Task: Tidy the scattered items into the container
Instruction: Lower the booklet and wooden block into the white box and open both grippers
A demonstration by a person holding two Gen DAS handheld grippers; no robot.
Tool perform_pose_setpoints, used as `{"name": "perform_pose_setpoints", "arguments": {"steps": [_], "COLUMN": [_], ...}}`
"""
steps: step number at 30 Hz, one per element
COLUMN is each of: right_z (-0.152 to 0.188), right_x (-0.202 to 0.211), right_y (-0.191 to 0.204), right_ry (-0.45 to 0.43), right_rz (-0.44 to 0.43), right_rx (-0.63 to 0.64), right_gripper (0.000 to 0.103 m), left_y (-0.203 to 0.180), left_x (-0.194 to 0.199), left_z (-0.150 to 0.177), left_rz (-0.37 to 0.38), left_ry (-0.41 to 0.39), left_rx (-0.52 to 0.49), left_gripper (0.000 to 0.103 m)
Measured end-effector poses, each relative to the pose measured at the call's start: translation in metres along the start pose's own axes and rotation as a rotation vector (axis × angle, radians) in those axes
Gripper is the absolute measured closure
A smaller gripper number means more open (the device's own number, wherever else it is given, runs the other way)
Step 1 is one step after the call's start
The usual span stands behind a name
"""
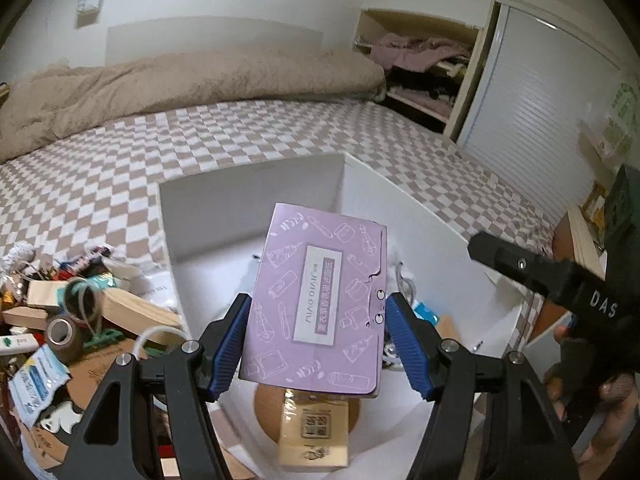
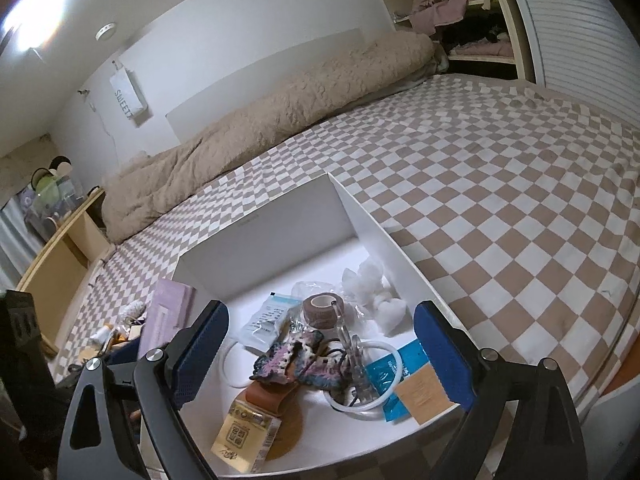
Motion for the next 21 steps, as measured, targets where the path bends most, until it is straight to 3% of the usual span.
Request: {"name": "perform_pose_setpoints", "arguments": {"steps": [18, 20, 21], "right_z": [-0.006, -0.006, -0.006], "right_x": [0.004, 0.004, 0.005], "right_y": [0.009, 0.01, 0.01], "right_ry": [-0.009, -0.009, -0.009], "right_rz": [-0.026, -0.029, -0.029], "right_rx": [0.011, 0.01, 0.009], "right_gripper": [0.009, 0.009, 0.009], "left_y": [-0.042, -0.047, -0.048], "left_x": [-0.035, -0.037, -0.036], "left_z": [0.003, 0.002, 0.002], "left_rz": [0.204, 0.228, 0.226], "left_ry": [0.154, 0.162, 0.159], "left_rx": [0.029, 0.046, 0.049], "left_gripper": [0.035, 0.019, 0.016]}}
Point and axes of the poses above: each gripper's, at about its wrist camera, not at the fingertips, and x roughly against the way its jaws point, y to its left, z to its underside, the point moved 8 cm from there along -x, roughly the way its jaws point, and after that the axes turned 13 degrees about -x, right-handed, at the moved point
